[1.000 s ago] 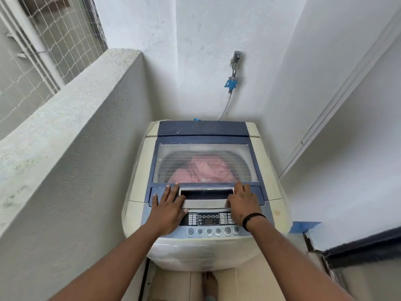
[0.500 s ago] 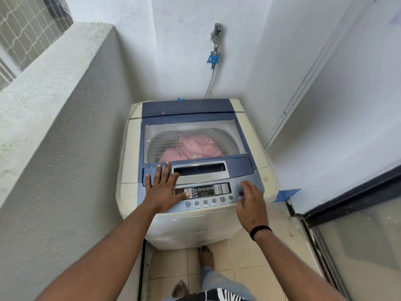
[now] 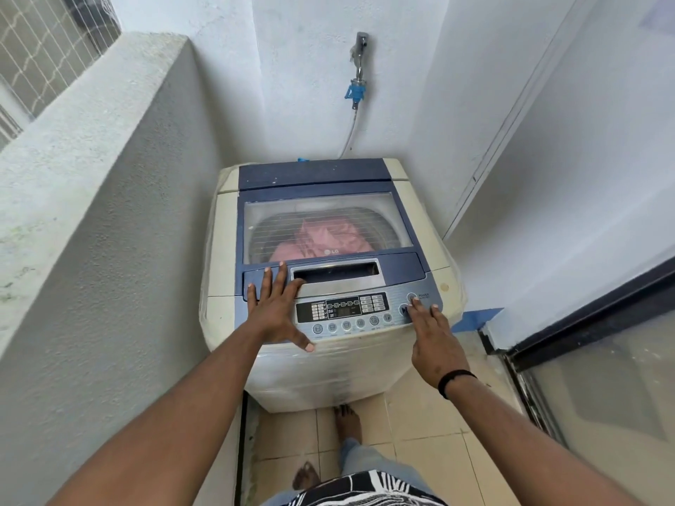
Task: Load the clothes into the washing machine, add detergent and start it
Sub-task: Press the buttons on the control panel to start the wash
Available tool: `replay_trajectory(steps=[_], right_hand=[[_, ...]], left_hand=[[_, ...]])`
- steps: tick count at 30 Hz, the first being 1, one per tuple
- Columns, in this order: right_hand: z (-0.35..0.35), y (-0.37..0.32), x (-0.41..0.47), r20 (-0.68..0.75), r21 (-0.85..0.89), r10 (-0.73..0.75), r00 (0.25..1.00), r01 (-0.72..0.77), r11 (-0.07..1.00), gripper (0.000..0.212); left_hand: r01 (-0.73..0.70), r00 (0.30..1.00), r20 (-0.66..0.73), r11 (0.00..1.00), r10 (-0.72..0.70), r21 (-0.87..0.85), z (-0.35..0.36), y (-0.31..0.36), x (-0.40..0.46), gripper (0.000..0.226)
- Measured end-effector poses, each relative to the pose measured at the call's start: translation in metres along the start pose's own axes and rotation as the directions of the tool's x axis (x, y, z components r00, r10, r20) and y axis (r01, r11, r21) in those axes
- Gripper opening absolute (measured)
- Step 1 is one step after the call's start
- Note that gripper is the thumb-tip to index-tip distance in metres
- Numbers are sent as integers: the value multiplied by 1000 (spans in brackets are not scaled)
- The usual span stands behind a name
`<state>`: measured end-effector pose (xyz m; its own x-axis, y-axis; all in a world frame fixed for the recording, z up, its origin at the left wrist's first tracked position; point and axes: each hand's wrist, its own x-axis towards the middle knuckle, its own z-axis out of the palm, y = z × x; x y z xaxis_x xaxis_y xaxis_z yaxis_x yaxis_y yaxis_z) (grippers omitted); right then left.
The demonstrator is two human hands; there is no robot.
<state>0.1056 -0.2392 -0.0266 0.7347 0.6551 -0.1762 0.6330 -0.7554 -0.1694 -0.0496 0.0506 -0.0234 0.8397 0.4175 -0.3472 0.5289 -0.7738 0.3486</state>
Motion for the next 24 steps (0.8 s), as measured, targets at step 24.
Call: replay_trajectory(steps=[24], right_hand=[[-37, -20, 8, 44, -90, 51, 998, -47, 995, 64]], left_hand=[[-7, 999, 45, 999, 5, 50, -3, -2, -5, 154]])
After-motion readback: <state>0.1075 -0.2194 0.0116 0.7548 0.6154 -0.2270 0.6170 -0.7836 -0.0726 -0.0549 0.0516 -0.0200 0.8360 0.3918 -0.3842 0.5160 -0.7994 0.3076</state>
